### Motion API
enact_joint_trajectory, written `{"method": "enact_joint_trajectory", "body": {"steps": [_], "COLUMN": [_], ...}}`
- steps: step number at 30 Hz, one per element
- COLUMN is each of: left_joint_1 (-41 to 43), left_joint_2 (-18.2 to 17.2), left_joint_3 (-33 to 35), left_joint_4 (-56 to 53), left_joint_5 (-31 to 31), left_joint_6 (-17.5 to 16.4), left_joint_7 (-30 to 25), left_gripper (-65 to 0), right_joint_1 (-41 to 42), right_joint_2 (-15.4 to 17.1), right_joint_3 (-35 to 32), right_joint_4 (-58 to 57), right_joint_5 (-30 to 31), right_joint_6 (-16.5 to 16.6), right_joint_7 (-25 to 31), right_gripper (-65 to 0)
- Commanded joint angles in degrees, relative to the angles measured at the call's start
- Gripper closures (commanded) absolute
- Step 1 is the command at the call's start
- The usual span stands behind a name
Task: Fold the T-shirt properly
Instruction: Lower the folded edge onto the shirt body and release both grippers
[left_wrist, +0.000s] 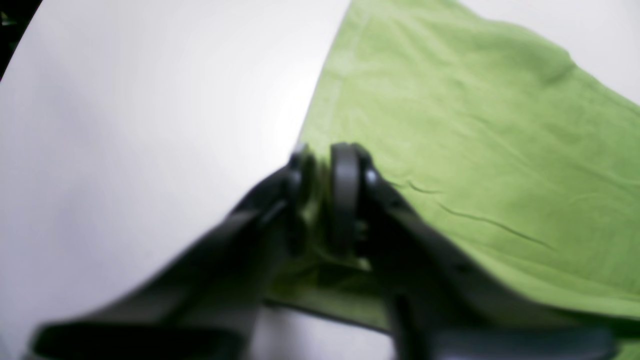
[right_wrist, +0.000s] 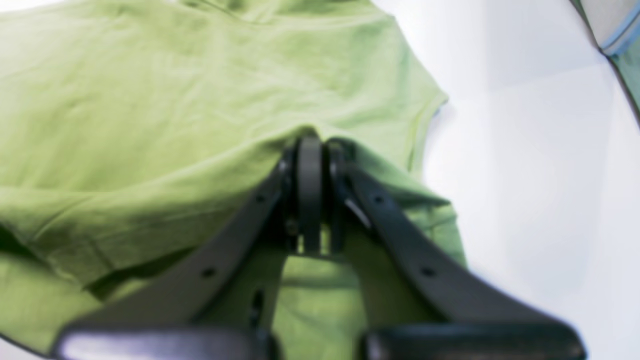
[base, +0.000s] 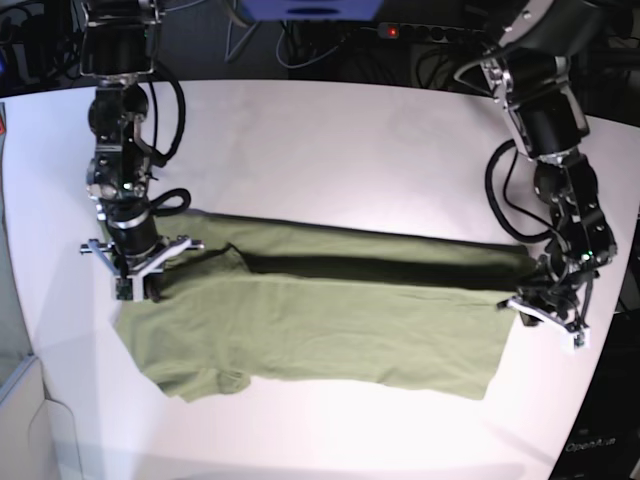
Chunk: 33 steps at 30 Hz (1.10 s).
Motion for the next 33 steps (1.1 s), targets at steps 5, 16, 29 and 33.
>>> {"method": "enact_joint_trajectory", "body": {"steps": [5,16,29,33], "left_joint_1": [-1.5,0.8,0.0,0.0], "left_joint_2": [-1.2,-1.0,-1.1,-0.9], "left_joint_3": [-0.3,0.0,5.6,5.7], "left_joint_4": [0.8,2.3,-3.5,-5.0], "left_joint_5": [-0.4,-0.5,-0.4,-0.4], "left_joint_6": [-0.2,-0.7,-0.1,-0.1], "left_joint_7": [-1.7,-2.1,-4.5,-6.2], "left_gripper": [-36.2,-37.2,-3.2,-3.2], "right_joint_1": [2.2,-1.0,-1.4,-1.0], "right_joint_2": [0.6,1.5,1.4,1.4], "right_joint_3": [0.1,0.4,0.4,0.4], "right_joint_4": [1.1,5.0,-0.9,-4.4], "right_joint_5": [0.0,0.0,0.0,0.0], "right_joint_6": [0.4,0.4,0.3,0.3], "right_joint_7": [-2.4,-2.6,-0.2,1.4], "right_gripper": [-35.8,-48.9,-1.0,-1.0]}}
